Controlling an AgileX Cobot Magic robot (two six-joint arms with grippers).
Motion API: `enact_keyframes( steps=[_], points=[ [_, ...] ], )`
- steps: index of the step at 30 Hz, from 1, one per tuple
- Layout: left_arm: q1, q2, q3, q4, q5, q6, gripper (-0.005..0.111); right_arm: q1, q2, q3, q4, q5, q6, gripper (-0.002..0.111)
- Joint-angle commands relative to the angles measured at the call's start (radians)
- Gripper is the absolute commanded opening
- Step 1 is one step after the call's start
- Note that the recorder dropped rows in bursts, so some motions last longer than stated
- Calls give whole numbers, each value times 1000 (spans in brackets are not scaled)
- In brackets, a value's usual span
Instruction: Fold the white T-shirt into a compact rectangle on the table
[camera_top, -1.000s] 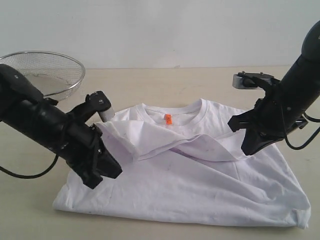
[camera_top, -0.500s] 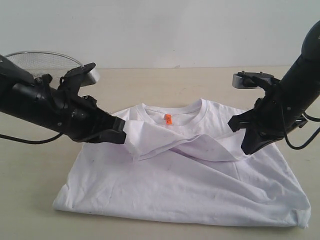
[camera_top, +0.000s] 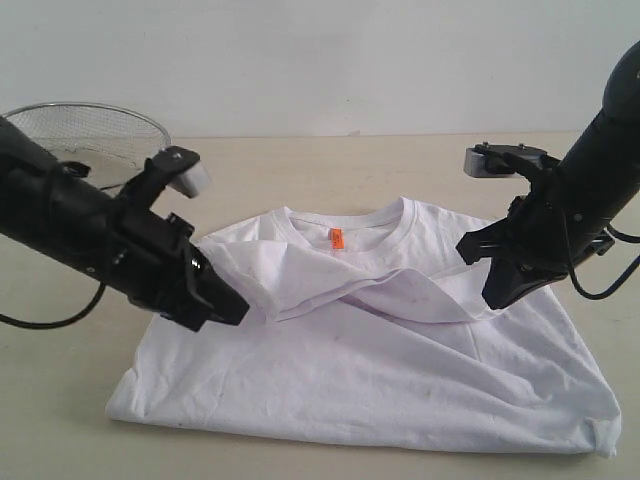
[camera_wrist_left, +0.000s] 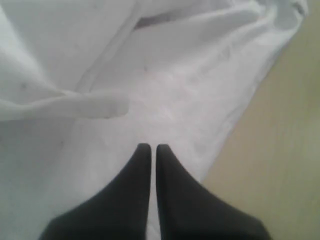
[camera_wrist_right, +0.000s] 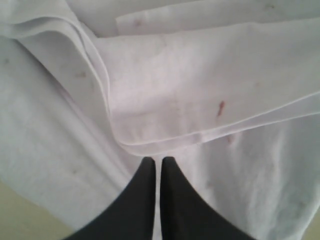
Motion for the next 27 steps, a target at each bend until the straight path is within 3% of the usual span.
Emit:
enact_keyframes(
  steps=[1, 8, 16, 27],
  points=[
    [-52, 67, -5, 67, -91, 38, 5, -1, -13, -3, 4, 1, -9, 0],
    [-109, 182, -65, 58, -213, 28, 5, -1, -13, -3, 18, 1, -13, 0],
    [-127, 240, -142, 51, -158, 11, 5, 1, -13, 29, 32, 69, -2, 0],
    [-127, 242, -145, 51, -237, 14, 5, 118, -13, 215, 12, -226, 34, 0]
  ],
)
